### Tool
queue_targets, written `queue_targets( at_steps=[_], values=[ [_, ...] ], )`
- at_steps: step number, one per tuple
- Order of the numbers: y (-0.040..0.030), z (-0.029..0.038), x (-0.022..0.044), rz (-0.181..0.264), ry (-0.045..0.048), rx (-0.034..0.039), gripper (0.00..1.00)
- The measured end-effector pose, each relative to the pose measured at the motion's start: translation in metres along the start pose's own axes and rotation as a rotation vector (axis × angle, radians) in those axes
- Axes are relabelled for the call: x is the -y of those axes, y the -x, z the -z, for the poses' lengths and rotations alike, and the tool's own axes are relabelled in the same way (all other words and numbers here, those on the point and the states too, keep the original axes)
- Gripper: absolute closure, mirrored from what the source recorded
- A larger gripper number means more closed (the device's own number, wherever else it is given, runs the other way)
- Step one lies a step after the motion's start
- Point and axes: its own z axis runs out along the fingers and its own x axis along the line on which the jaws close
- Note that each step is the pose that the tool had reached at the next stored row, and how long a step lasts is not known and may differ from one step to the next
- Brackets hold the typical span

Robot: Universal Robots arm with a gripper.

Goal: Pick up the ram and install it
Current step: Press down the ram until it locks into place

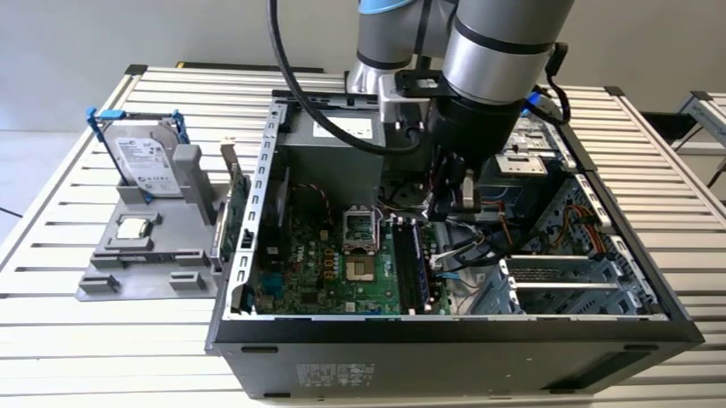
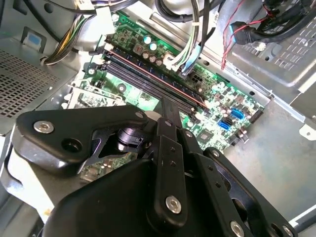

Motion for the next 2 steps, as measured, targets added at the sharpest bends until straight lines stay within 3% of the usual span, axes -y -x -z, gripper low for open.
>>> queue_targets(
  at_steps=[2],
  values=[
    [0.0000,0.0001,0.0000,0.000,0.0000,0.0000,1.00]
  ],
)
